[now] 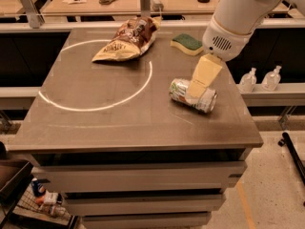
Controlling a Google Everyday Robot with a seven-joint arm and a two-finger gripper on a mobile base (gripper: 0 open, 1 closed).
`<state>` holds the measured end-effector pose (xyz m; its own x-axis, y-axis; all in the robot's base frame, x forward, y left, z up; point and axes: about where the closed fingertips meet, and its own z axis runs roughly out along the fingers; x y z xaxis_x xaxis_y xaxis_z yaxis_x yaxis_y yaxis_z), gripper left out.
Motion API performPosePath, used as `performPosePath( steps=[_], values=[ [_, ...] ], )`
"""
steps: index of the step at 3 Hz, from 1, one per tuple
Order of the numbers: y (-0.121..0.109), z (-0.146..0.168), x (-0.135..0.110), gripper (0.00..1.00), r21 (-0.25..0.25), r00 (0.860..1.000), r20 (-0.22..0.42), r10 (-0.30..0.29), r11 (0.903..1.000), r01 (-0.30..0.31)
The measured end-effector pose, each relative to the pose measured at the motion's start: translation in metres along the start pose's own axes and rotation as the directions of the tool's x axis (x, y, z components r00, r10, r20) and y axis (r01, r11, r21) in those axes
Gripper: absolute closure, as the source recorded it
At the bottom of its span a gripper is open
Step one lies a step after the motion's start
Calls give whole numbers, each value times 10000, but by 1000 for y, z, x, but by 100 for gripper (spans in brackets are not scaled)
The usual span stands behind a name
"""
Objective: Place 7up can upright
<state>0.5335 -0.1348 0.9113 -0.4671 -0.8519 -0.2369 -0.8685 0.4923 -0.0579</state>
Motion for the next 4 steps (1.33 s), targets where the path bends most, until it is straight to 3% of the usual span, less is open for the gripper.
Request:
performPosePath(
  steps=[1,3,4],
  values=[
    [7,19,-13,0,-176,9996,83,274,9995,-273],
    [17,58,-17,0,-435,9929,-630,1007,9937,-1035],
    [20,67,-18,18,-357,9901,-865,1109,9928,-1143]
  ],
)
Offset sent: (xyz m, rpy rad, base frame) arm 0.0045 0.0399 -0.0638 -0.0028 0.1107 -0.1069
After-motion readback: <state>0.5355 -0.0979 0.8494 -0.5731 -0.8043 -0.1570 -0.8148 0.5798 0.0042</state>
